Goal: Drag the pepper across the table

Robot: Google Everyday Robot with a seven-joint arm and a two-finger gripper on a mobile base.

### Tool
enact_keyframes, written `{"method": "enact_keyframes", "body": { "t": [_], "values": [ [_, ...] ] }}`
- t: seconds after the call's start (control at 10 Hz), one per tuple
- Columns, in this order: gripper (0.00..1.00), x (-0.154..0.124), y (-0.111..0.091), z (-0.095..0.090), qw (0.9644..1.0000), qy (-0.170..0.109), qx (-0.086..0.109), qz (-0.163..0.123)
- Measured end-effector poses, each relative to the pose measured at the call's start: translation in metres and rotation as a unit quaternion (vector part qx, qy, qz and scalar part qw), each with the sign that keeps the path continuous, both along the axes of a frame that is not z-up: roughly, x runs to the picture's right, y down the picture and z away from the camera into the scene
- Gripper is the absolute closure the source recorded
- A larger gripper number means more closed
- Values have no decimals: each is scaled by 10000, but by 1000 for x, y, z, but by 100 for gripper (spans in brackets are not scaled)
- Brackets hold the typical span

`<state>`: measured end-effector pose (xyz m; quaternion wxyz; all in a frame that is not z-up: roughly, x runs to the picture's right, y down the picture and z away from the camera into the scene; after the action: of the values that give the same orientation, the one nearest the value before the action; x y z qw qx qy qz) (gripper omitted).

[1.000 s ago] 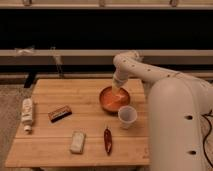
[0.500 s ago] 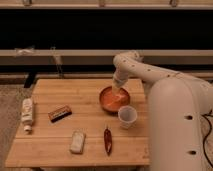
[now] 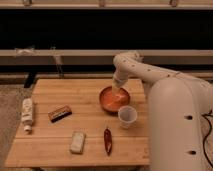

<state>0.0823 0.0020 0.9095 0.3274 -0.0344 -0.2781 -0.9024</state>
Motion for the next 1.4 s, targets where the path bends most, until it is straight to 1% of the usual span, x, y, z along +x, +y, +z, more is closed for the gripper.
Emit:
{"method": "enact_keyframes", "body": {
  "t": [0.6,0.8,1.0,1.1,1.3,1.4],
  "values": [
    [47,0,1,-1,10000,-2,21,12],
    [47,-1,7,-11,9999,-24,103,95],
    [47,-13,27,-34,9997,-112,173,164],
    [47,-22,44,-52,9995,-171,226,171],
    [47,-42,72,-87,9989,-293,354,64],
    [47,-51,86,-106,9984,-354,430,-48]
  ]
}}
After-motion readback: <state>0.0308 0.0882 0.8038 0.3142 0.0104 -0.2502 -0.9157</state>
